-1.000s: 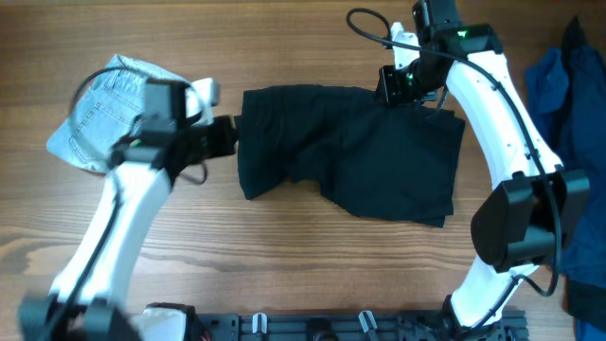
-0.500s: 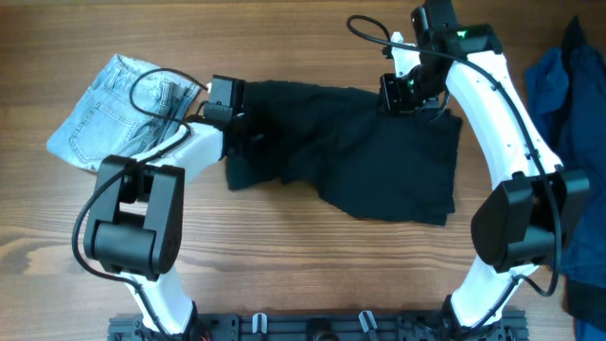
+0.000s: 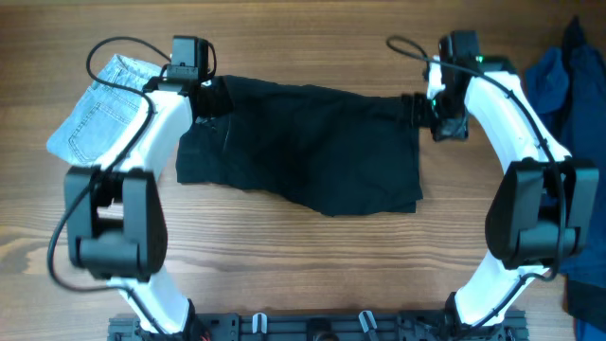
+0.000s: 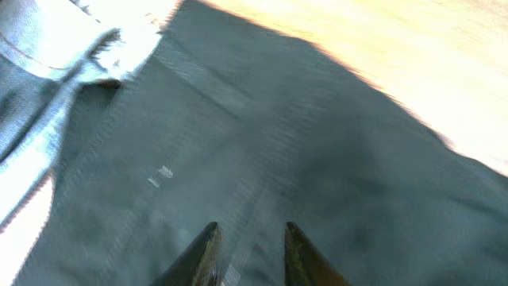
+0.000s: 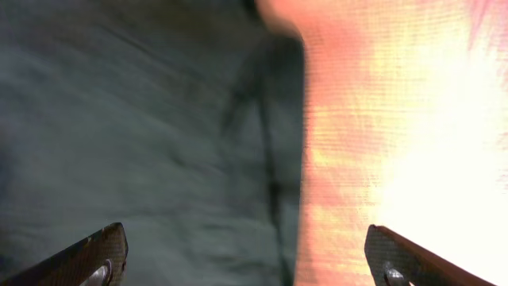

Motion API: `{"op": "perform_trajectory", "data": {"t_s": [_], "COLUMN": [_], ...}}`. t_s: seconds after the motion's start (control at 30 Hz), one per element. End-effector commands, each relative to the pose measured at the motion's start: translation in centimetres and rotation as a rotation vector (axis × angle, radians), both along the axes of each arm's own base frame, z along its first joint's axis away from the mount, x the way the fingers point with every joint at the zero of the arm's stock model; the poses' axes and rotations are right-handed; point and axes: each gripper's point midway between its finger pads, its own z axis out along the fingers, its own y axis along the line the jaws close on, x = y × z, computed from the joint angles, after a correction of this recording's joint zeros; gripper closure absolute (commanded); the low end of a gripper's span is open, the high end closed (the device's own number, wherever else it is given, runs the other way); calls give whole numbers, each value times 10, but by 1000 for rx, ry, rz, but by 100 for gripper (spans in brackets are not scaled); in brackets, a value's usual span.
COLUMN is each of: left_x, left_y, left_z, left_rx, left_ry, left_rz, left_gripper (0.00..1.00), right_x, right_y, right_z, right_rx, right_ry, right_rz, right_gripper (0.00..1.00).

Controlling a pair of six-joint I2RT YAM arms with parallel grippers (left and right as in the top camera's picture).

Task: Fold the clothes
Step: 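Grasp both ends of the black pants and stretch them flat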

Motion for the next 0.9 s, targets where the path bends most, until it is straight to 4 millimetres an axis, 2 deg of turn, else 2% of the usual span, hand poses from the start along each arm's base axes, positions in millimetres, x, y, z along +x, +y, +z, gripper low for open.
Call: {"op": "perform_trajectory", "data": {"t_s": [0.0,0.07,0.1,0.13,0.2,0.23,0.27,0.3,0.37,0.43,0.53,0.6,0.67,0.77,0.8,0.83,0.87], "left_x": [-4,-14,-20,-27,-40,-46,-52,-58,-69,-78,-91,-101,-108,-114,-114,-113,-112], "left_y": [-16,-15,-15,-14,-12,-12,-11,-10,-8,-6,-5,0,1,9,9,8,8], "left_z": [73,94,102,113,125,128,128,127,120,114,107,97,84,53,42,26,11], "left_rx": [-79,-81,-81,-82,-81,-80,-79,-78,-73,-66,-60,-40,-35,6,5,3,2], "left_ry": [-129,-150,-157,-163,-162,-153,-139,-117,-66,-20,42,89,125,174,183,191,197], "left_rz": [-68,-69,-69,-69,-69,-69,-68,-68,-64,-60,-58,-48,-45,-21,-22,-23,-24], "left_gripper": [62,60,57,52,41,37,34,29,24,19,10,8,5,8,7,5,1], "right_x": [-22,-29,-31,-35,-40,-44,-50,-57,-65,-65,-63,-59,-50,-44,-42,-39,-37], "right_y": [6,6,6,6,0,-8,-22,-36,-60,-81,-108,-111,-98,-96,-97,-98,-98], "right_z": [-26,-37,-43,-50,-63,-70,-77,-83,-89,-88,-83,-79,-76,-68,-64,-57,-50], "right_rx": [46,48,49,50,23,-22,-92,-166,-269,-321,-315,-234,-116,-91,-92,-92,-92], "right_ry": [44,56,61,64,65,71,80,87,81,67,66,75,64,58,54,44,34], "right_rz": [-3,-31,-51,-65,-120,-178,-265,-332,-391,-420,-504,-524,-433,-421,-417,-409,-410], "right_gripper": [3,4,7,17,66,83,92,96,96,96,96,96,93,78,67,51,44]}}
